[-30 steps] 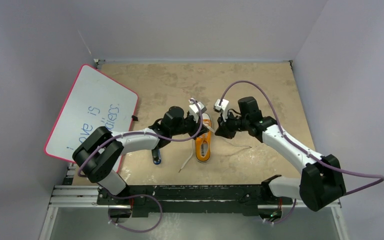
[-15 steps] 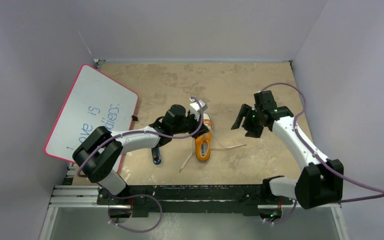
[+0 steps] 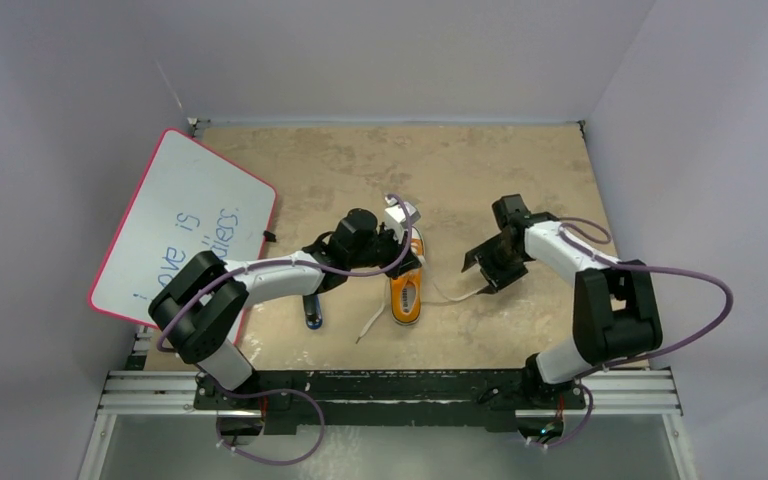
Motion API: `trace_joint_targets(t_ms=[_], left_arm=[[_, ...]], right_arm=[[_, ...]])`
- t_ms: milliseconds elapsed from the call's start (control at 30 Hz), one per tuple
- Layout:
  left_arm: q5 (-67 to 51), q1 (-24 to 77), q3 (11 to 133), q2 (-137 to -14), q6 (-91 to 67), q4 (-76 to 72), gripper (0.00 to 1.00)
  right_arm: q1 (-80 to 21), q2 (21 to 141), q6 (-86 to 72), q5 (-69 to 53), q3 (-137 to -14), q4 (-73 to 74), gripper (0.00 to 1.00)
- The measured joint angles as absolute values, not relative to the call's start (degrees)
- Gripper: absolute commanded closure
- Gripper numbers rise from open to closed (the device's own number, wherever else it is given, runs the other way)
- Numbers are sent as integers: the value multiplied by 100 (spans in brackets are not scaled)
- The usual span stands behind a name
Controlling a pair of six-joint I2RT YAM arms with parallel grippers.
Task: Tie the shoes
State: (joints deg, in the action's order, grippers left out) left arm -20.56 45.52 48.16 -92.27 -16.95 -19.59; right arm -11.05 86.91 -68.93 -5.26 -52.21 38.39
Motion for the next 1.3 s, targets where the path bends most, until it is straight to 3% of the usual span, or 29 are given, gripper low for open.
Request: trace_joint_targets(t_ms=[167, 233, 300, 367, 400, 600, 800, 933, 967, 1033, 1100, 1200, 1300], left_arm=[[-2051, 4552, 4816, -9227, -1702, -1959, 100], [-2051, 4552, 4816, -9227, -1717, -1966, 100], [-2047, 4552, 4816, -9227, -1743, -1990, 100], [-2034, 4552, 4816, -9227, -1750, -2018, 100], [-2027, 4552, 4816, -9227, -1758, -2032, 100], [-1990, 4552, 4799, -9227, -1846, -2167, 100], [-1925, 4552, 4659, -9227, -1848, -2305, 100], [-1925, 4552, 4504, -9188, -1846, -2340, 100], [-1911, 4552, 4386, -9129, -1846, -2399, 100], [-1890, 4552, 4115, -8947, -1846, -2495, 100], [-1870, 4552, 3938, -8796, -1846, -2550, 100], [-1861, 4552, 3863, -8724, -1855, -2692, 100], [-1852, 4552, 3859, -8724, -1925, -2864, 100]], right_arm=[[-1284, 8801, -7581, -434, -4799, 3586, 39], [-1334, 8927, -7723, -360, -4753, 3527, 44], [-1387, 8945, -7839, -346, -4753, 3540, 60], [-1437, 8945, -7953, -301, -4727, 3489, 92], [-1461, 8943, -7948, -301, -4727, 3485, 100], [-1507, 9028, -7297, -113, -4998, 3048, 100], [-1562, 9126, -5363, -497, -6329, 1361, 100], [-2064, 10084, -4333, -1282, -7878, 880, 100], [-2261, 10416, -4169, -1531, -8283, 770, 92], [-2600, 10895, -3970, -2110, -8702, 609, 62], [-2845, 11126, -3922, -2731, -8707, 650, 45], [-2919, 11198, -3798, -3454, -8444, 1011, 31], [-2477, 11028, -3614, -3730, -8167, 1385, 27]])
